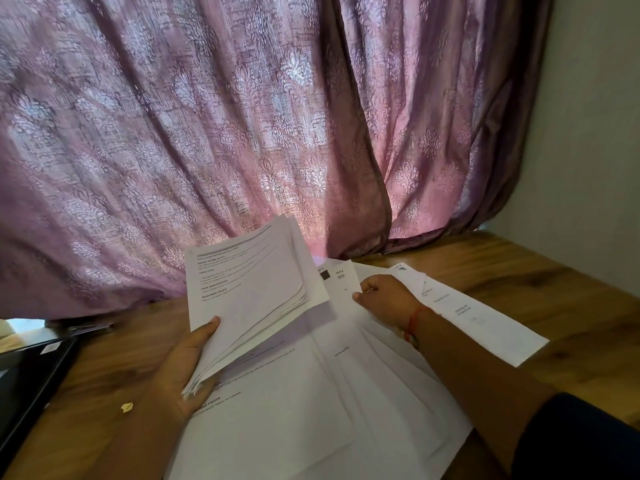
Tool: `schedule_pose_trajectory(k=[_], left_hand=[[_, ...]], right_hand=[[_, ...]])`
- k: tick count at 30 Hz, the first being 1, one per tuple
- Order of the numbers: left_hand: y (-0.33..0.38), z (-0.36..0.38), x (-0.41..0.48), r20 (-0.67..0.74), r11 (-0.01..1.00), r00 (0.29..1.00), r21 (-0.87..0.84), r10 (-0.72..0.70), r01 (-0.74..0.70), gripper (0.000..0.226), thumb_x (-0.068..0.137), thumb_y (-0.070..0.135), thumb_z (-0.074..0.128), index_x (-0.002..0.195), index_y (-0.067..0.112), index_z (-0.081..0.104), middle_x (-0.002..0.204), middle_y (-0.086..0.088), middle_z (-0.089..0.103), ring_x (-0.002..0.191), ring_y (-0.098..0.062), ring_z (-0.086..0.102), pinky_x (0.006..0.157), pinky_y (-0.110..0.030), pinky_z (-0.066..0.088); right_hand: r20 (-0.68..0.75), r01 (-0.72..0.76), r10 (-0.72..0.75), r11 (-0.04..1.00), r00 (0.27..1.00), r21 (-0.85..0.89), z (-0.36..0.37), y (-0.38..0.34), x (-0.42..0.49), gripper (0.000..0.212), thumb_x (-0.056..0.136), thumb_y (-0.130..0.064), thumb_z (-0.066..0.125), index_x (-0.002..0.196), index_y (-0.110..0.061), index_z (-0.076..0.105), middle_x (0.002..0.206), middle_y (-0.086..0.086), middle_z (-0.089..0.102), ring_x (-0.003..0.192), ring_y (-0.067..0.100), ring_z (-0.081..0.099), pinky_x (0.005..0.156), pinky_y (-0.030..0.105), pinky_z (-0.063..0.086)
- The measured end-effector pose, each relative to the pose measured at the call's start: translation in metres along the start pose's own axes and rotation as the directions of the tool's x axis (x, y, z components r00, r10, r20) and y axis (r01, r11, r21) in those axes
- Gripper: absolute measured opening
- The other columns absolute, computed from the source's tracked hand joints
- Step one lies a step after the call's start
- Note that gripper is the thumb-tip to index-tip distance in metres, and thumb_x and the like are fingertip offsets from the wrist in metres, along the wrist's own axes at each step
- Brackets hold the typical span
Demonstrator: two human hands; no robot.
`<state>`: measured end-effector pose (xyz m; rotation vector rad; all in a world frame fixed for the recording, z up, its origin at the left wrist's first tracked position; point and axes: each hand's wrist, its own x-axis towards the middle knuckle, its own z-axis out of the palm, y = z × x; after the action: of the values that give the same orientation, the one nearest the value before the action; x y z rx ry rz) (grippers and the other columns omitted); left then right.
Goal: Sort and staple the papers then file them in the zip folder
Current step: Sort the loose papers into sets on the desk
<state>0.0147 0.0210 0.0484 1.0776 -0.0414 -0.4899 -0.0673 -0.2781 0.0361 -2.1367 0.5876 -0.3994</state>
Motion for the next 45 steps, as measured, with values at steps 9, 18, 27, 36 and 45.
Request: schedule_pose_trajectory(k=[9, 18, 27, 36, 45], left_hand=[[0.0, 0.002, 0.0, -0.003, 0.996, 0.998, -0.061, 0.063, -0.063, 0.017, 0.1, 0.012, 0.057, 0.113, 0.008, 0.068, 0.083, -0.006, 0.079, 0.06, -0.013, 0.073, 0.046, -0.02, 0.057], [0.002, 0.0, -0.002, -0.003, 0.999, 0.999, -0.036, 0.038, -0.038, 0.019, 0.097, 0.015, 0.061, 0.114, 0.009, 0.068, 0.09, -0.008, 0.079, 0.064, -0.015, 0.075, 0.046, -0.022, 0.058], [0.001, 0.004, -0.005, -0.007, 0.998, 0.999, -0.035, 0.052, -0.052, 0.016, 0.099, 0.013, 0.058, 0.111, 0.009, 0.068, 0.084, -0.006, 0.078, 0.062, -0.013, 0.074, 0.044, -0.021, 0.056], [0.0, 0.011, -0.012, -0.012, 0.997, 0.997, 0.024, 0.07, -0.07, 0.012, 0.101, 0.012, 0.057, 0.104, 0.011, 0.069, 0.077, -0.004, 0.078, 0.059, -0.012, 0.073, 0.043, -0.02, 0.054], [0.002, -0.001, 0.0, -0.012, 0.997, 0.998, -0.051, 0.064, -0.064, 0.017, 0.097, 0.014, 0.061, 0.113, 0.012, 0.069, 0.091, -0.004, 0.079, 0.066, -0.012, 0.075, 0.048, -0.019, 0.057]], right_hand=[[-0.003, 0.068, -0.073, 0.944, 0.997, -0.322, 0.011, 0.004, -0.004, 0.046, 0.085, -0.026, 0.074, 0.125, -0.022, 0.051, 0.118, 0.004, 0.064, 0.103, 0.021, 0.061, 0.091, 0.028, 0.05], [0.088, 0.219, -0.205, 0.792, 0.975, -0.57, 0.028, 0.006, -0.01, 0.031, 0.095, -0.044, 0.053, 0.121, -0.034, 0.066, 0.126, 0.002, 0.06, 0.112, 0.025, 0.053, 0.102, 0.037, 0.043], [0.15, 0.195, -0.127, 0.699, 0.981, -0.688, 0.029, -0.009, -0.028, 0.052, 0.094, -0.061, 0.042, 0.14, -0.038, 0.05, 0.141, 0.005, 0.048, 0.126, 0.031, 0.042, 0.105, 0.042, 0.037], [0.159, 0.164, -0.069, 0.669, 0.985, -0.725, 0.026, -0.008, -0.026, 0.047, 0.097, -0.054, 0.04, 0.14, -0.036, 0.047, 0.145, 0.004, 0.045, 0.129, 0.031, 0.039, 0.106, 0.046, 0.034], [0.36, 0.443, -0.271, 0.676, 0.893, -0.589, 0.036, -0.023, -0.041, 0.046, 0.102, -0.053, 0.028, 0.14, -0.04, 0.048, 0.162, -0.002, 0.022, 0.148, 0.028, 0.017, 0.116, 0.05, 0.017]])
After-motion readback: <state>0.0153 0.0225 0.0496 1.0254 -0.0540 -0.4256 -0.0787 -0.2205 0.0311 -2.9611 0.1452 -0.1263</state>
